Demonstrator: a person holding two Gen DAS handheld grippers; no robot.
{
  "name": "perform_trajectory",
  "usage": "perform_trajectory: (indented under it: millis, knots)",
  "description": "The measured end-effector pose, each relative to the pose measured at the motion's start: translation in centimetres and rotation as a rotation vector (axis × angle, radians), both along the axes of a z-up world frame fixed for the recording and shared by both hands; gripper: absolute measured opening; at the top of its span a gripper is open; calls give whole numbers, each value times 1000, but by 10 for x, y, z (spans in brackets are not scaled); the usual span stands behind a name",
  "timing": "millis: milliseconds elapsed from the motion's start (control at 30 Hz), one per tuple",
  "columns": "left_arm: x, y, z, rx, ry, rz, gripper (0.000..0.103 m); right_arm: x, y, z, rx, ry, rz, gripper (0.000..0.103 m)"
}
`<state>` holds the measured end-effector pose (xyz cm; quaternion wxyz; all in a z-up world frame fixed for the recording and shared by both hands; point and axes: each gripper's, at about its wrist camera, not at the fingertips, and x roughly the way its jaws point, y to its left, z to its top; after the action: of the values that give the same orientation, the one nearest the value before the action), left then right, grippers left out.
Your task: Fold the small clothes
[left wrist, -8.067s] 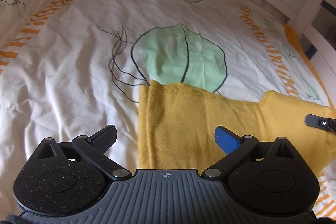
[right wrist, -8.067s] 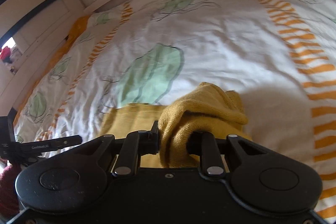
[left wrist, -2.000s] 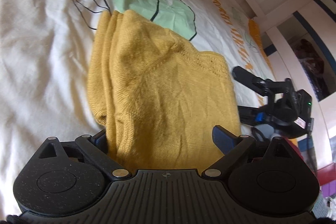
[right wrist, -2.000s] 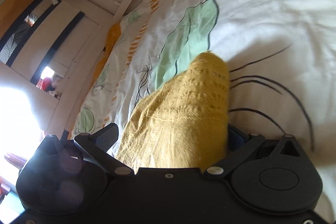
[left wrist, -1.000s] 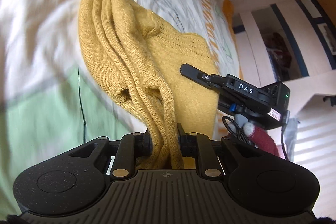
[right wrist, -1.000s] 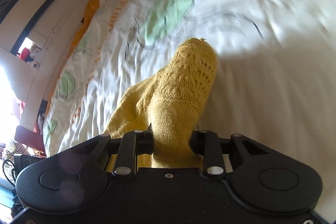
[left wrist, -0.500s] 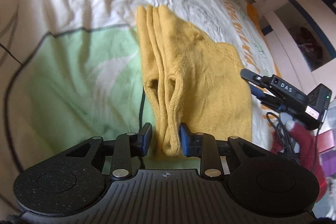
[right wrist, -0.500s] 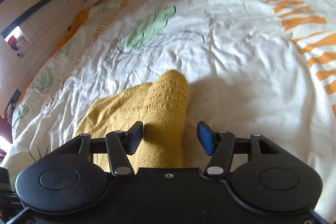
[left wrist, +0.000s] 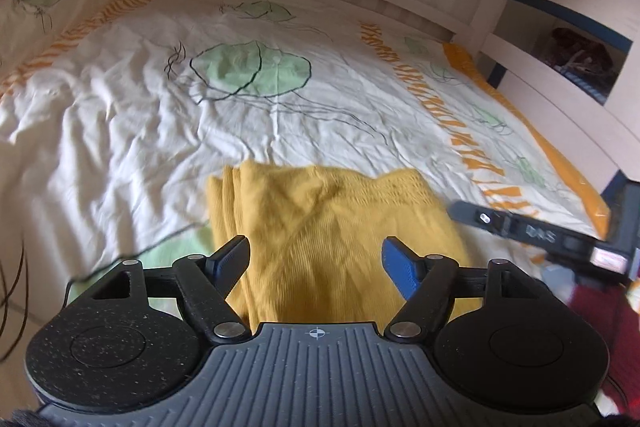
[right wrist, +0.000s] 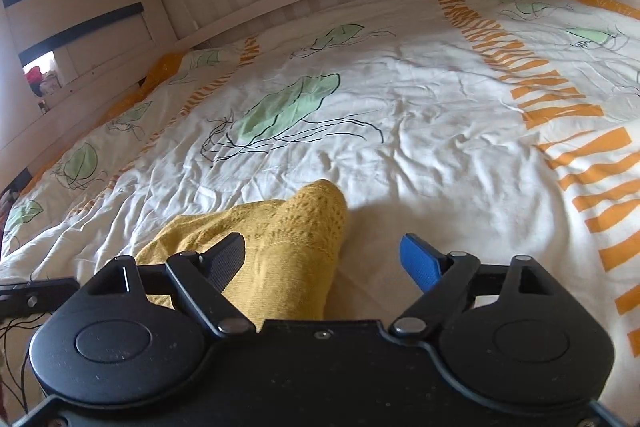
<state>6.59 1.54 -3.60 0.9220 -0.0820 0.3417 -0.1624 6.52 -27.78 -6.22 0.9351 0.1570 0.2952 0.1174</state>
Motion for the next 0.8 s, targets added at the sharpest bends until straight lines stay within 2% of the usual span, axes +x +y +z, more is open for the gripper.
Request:
perform_trajectory:
  millis: [200,333,400,467,600,700,767,800]
  knots:
    - [41,-7,-16,87,5,100,71,-2,-4,-2,10,5,-7,87]
    - [57,6,-40,159,70,173,71,-2,1,-2,-8,6,12,88]
    - [58,19,-53,129,104,187,73,-1,3,0,-13,6,15,91]
    - [52,32,-58,82,103,213,73,2,5,3,-16,0,15,91]
    - [44,37,-57,73,90,214,73,20,10,7,-40,13,-14,92]
    - [44,36,-56,67,91,219,74,41,15,-7,-102,88,-66,93]
    - [45,36,-58,65,90,218,75,56,17,-30,-160,173,-79,94]
    - [45,36,-58,66,89,219,75,58,17,-40,-160,179,-81,98]
